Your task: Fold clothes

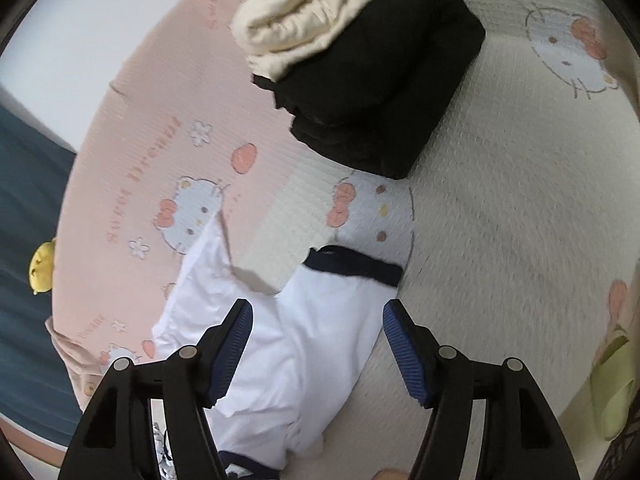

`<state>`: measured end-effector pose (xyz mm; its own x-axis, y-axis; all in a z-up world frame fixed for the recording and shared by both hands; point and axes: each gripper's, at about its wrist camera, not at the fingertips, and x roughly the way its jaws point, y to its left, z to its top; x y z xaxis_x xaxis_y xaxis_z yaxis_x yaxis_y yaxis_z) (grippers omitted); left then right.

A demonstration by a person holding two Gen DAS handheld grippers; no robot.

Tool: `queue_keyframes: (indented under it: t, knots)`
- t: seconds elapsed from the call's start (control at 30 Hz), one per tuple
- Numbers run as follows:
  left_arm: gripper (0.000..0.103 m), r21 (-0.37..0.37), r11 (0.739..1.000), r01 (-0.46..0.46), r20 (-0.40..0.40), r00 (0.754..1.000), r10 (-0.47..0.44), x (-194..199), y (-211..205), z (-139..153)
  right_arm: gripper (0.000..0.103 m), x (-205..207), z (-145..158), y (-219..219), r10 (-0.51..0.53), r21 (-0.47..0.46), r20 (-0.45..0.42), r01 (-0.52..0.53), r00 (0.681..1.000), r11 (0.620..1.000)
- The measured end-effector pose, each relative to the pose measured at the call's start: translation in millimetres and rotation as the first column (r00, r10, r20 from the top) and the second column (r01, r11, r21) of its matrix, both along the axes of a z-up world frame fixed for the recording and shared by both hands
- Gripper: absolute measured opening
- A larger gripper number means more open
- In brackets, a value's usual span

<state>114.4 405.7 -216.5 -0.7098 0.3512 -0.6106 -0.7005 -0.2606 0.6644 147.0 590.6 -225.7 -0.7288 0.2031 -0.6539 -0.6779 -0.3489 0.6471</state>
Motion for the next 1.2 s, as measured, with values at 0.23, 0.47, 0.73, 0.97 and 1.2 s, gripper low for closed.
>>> queue_keyframes:
  t: [0.23, 0.47, 0.73, 0.97, 1.2]
  knots:
    - [0.045, 0.106, 0.978, -0.18, 0.035, 0.984, 0.177, -42, -60, 31, 0.067, -15, 21, -44, 0.11, 0.153, 0.122, -0.128, 0.986, 0.98]
    - [0.045, 0.185, 0.935, -0.303, 0.143, 0.949, 0.28, -80, -108, 38, 0.067, -25, 22, -83, 0.177, 0.188, 0.174, -0.21, 0.969, 0.96]
    - [0.045, 0.22, 0.891, -0.398, 0.212, 0.911, 0.355, -90, -127, 11, 0.067, -38, 6, -129, 0.211, 0.278, 0.348, -0.315, 0.913, 0.907]
    - [0.045, 0.261, 0.839, -0.477, 0.306, 0.865, 0.397, -102, -142, -10, 0.067, -44, -6, -139, 0.163, 0.355, 0.442, -0.338, 0.882, 0.872]
    - [0.045, 0.33, 0.729, -0.6, 0.472, 0.773, 0.424, -129, -159, -10, 0.067, -59, -20, -156, 0.216, 0.373, 0.488, -0.425, 0.846, 0.825]
